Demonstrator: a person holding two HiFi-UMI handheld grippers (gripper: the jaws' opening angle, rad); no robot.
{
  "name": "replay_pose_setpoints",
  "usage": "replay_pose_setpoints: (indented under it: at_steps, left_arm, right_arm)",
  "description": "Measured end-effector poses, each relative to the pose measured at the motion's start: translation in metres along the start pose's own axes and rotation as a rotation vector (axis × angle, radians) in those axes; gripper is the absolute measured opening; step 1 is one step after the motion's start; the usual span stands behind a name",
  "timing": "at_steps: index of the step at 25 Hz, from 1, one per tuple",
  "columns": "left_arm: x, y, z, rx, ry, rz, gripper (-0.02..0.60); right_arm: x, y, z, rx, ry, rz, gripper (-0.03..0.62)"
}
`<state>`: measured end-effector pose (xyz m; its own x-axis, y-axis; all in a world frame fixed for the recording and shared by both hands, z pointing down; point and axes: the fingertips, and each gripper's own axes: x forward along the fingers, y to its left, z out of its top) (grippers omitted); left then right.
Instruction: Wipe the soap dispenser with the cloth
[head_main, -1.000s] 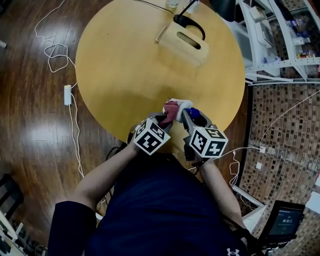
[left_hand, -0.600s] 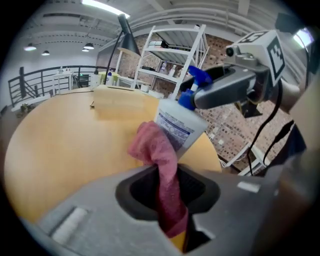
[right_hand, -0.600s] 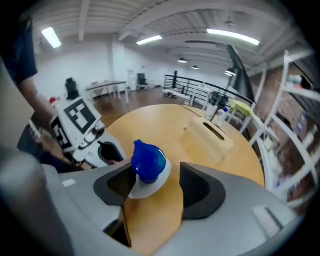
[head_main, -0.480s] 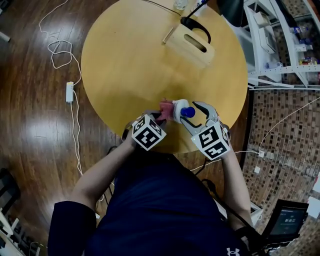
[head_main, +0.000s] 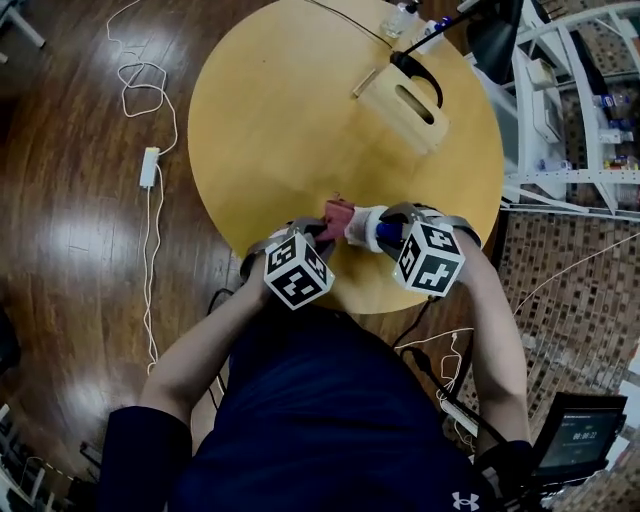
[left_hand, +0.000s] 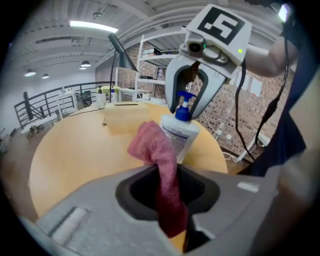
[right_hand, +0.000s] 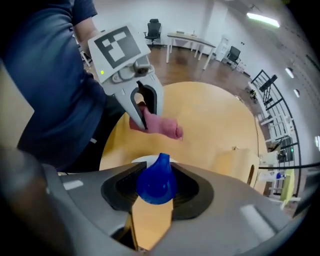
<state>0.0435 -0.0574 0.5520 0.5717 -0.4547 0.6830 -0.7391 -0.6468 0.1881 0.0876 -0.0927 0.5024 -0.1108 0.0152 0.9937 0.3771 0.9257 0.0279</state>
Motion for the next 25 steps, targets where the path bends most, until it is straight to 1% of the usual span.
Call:
replay_pose_setpoints:
  at_steps: [1, 3, 5, 8, 9, 10, 11, 12, 13, 15, 18, 20, 22, 24, 25]
  left_arm:
    - [-0.004, 0.000, 0.000, -0.021, -0.010, 0.004, 0.091]
    - [-0.010, -0.001, -0.002, -0.060, -0.022, 0.007, 0.091]
    - [-0.012, -0.002, -0.004, -0.085, -0.024, 0.004, 0.091]
    - [-0.009, -0.006, -0.005, -0.085, -0.021, -0.008, 0.091]
    - [-0.008, -0.008, -0.004, -0.080, -0.023, -0.014, 0.091]
    - [-0.008, -0.009, -0.001, -0.075, -0.027, -0.018, 0.091]
    - [-0.008, -0.011, 0.003, -0.069, -0.032, -0.022, 0.091]
    - [-0.008, -0.012, 0.007, -0.062, -0.036, -0.026, 0.091]
    - [-0.007, -0.013, 0.011, -0.053, -0.039, -0.033, 0.091]
    - [-0.008, -0.018, 0.015, -0.030, -0.042, -0.052, 0.091]
    - [-0.012, -0.028, 0.015, -0.011, -0.045, -0.078, 0.091]
    - [-0.012, -0.035, 0.019, -0.003, -0.046, -0.089, 0.091]
    - [-0.009, -0.042, 0.029, 0.020, -0.053, -0.098, 0.091]
    - [-0.004, -0.050, 0.045, 0.066, -0.072, -0.106, 0.091]
    - [0.001, -0.055, 0.053, 0.099, -0.081, -0.111, 0.091]
  right_arm:
    - [0.001, 0.002, -0.001, -0.001, 0.016, 0.025, 0.141]
    - [0.001, 0.003, -0.001, -0.002, 0.030, 0.047, 0.143]
    - [0.001, 0.001, -0.001, -0.007, 0.036, 0.040, 0.143]
    - [0.003, 0.001, 0.000, -0.011, 0.046, 0.012, 0.146]
    - [0.002, 0.001, 0.000, 0.001, 0.042, 0.003, 0.146]
    - [0.002, -0.001, -0.001, 0.035, 0.028, -0.007, 0.146]
    - [0.001, -0.003, -0.003, 0.100, 0.003, -0.017, 0.144]
    - [0.001, -0.007, -0.008, 0.198, -0.029, -0.027, 0.141]
    - [0.001, -0.012, -0.017, 0.321, -0.069, -0.038, 0.141]
    - [0.002, -0.017, -0.037, 0.614, -0.179, -0.064, 0.141]
    - [-0.005, -0.017, -0.062, 1.053, -0.385, -0.089, 0.141]
    - [-0.005, -0.009, -0.077, 1.307, -0.529, -0.053, 0.141]
    - [0.000, 0.002, -0.086, 1.535, -0.689, 0.008, 0.140]
    - [0.005, 0.015, -0.089, 1.707, -0.839, 0.062, 0.140]
    - [0.008, 0.021, -0.088, 1.764, -0.899, 0.084, 0.140]
